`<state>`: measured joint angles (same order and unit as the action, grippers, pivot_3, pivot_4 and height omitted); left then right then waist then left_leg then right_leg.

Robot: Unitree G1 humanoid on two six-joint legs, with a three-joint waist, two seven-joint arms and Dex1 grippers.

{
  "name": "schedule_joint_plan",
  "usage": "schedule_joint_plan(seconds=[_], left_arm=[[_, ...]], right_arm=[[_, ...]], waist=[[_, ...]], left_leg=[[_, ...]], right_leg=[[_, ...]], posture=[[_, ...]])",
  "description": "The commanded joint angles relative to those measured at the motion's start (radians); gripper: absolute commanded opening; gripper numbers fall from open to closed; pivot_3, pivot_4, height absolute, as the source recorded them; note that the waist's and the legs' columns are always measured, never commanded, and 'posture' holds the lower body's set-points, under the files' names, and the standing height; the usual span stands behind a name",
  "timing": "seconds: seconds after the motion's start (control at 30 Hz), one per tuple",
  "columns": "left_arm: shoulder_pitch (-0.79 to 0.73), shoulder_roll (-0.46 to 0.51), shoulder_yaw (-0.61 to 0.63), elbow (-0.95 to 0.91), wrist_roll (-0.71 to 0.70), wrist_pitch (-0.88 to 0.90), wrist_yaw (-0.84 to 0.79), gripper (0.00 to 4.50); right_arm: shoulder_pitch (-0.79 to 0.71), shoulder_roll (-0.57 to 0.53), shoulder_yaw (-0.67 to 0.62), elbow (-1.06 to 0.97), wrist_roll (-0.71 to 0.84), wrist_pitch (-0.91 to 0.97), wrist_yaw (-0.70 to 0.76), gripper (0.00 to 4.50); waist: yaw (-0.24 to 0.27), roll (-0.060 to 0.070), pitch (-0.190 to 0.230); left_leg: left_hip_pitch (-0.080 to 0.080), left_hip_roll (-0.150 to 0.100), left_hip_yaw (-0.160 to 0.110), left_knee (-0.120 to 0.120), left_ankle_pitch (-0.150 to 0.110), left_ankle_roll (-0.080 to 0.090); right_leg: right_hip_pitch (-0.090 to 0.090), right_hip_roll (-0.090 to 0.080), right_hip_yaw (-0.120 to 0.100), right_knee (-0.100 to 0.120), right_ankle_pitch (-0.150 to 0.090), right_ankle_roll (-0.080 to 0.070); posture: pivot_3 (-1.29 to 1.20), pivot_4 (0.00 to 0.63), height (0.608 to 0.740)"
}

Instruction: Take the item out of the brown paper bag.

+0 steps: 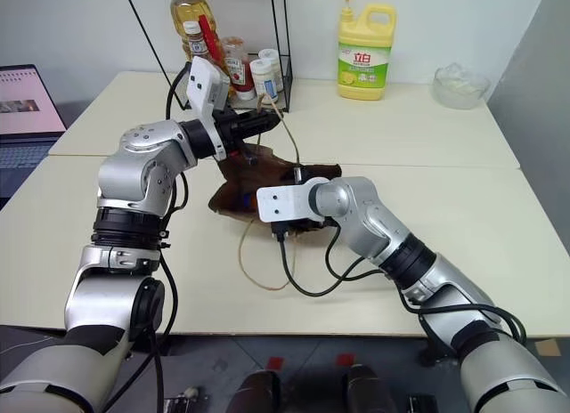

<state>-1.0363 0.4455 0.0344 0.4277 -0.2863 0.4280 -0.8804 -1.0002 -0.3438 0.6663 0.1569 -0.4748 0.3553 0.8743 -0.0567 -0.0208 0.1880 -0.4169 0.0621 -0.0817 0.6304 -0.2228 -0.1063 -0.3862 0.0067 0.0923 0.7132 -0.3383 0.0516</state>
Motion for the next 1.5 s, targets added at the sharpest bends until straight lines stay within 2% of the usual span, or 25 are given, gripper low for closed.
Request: schedule_joint_plan(seconds=[0.03, 0.3, 0.53, 0.8, 0.9, 0.97, 1.0, 1.27, 1.5], left_arm=[[-0.018, -0.006, 0.016, -0.036, -0.015, -0.017, 0.007, 0.00], [-0.010, -0.017, 0.013, -0.046, -0.014, -0.021, 0.012, 0.00], [-0.003, -0.013, 0.013, -0.052, -0.013, -0.019, 0.015, 0.00], [0.004, -0.014, 0.013, -0.065, -0.014, -0.014, 0.021, 0.00], [0.005, -0.013, 0.014, -0.066, -0.014, -0.013, 0.022, 0.00], [0.003, -0.012, 0.014, -0.063, -0.014, -0.015, 0.021, 0.00], [0.002, -0.012, 0.015, -0.062, -0.014, -0.016, 0.021, 0.00], [0.000, -0.013, 0.014, -0.055, -0.011, -0.022, 0.021, 0.00], [0.018, -0.007, 0.006, -0.054, 0.001, -0.041, 0.020, 0.00]], right_arm=[[-0.032, -0.002, 0.005, 0.020, -0.014, -0.035, 0.050, 4.46], [-0.142, 0.057, 0.035, 0.325, -0.101, -0.171, -0.044, 4.46], [-0.167, 0.084, 0.048, 0.490, -0.131, -0.269, -0.055, 4.46], [-0.210, 0.132, 0.040, 0.702, -0.164, -0.357, -0.175, 4.46], [-0.220, 0.141, 0.030, 0.736, -0.161, -0.376, -0.210, 3.87], [-0.224, 0.139, 0.028, 0.742, -0.158, -0.388, -0.207, 3.24], [-0.225, 0.137, 0.027, 0.741, -0.158, -0.393, -0.205, 3.16], [-0.210, 0.113, 0.004, 0.678, -0.150, -0.407, -0.186, 3.16], [-0.090, 0.022, -0.088, 0.320, -0.068, -0.367, -0.062, 3.16]], waist=[[0.000, 0.000, 0.000], [-0.001, 0.000, 0.000], [-0.001, 0.000, 0.000], [-0.001, 0.000, 0.000], [-0.001, 0.000, 0.000], [-0.001, 0.000, 0.000], [-0.001, 0.000, 0.000], [-0.001, 0.000, 0.000], [-0.001, 0.000, 0.000]], left_leg=[[0.000, 0.000, 0.000, 0.000, 0.000, 0.000], [0.000, 0.000, 0.000, 0.000, 0.000, 0.000], [0.001, 0.000, 0.000, 0.000, 0.000, 0.000], [0.001, 0.000, 0.000, 0.001, 0.001, -0.001], [0.002, 0.000, 0.000, 0.001, 0.001, -0.001], [0.002, 0.000, 0.000, 0.001, 0.001, -0.002], [0.002, 0.000, 0.000, 0.001, 0.001, -0.002], [0.001, 0.000, 0.000, 0.001, 0.001, -0.002], [0.000, -0.001, 0.000, 0.000, 0.001, -0.002]], right_leg=[[0.000, 0.000, 0.000, 0.000, 0.000, 0.000], [0.000, 0.000, 0.000, 0.000, 0.000, 0.000], [0.000, 0.000, 0.000, 0.000, 0.000, 0.000], [0.001, 0.000, 0.000, 0.001, 0.000, 0.000], [0.001, 0.000, 0.000, 0.002, 0.000, 0.000], [0.001, 0.000, 0.000, 0.002, 0.000, 0.000], [0.001, 0.000, 0.000, 0.002, 0.000, 0.000], [0.001, 0.000, 0.000, 0.002, 0.000, 0.000], [0.001, -0.001, 0.000, 0.001, 0.000, 0.000]], posture=[[0.00, 0.150, 0.740], [0.00, 0.150, 0.740], [0.00, 0.150, 0.740], [0.00, 0.150, 0.740], [0.00, 0.150, 0.740], [0.00, 0.150, 0.740], [0.00, 0.150, 0.740], [0.00, 0.150, 0.740], [0.00, 0.150, 0.740]])
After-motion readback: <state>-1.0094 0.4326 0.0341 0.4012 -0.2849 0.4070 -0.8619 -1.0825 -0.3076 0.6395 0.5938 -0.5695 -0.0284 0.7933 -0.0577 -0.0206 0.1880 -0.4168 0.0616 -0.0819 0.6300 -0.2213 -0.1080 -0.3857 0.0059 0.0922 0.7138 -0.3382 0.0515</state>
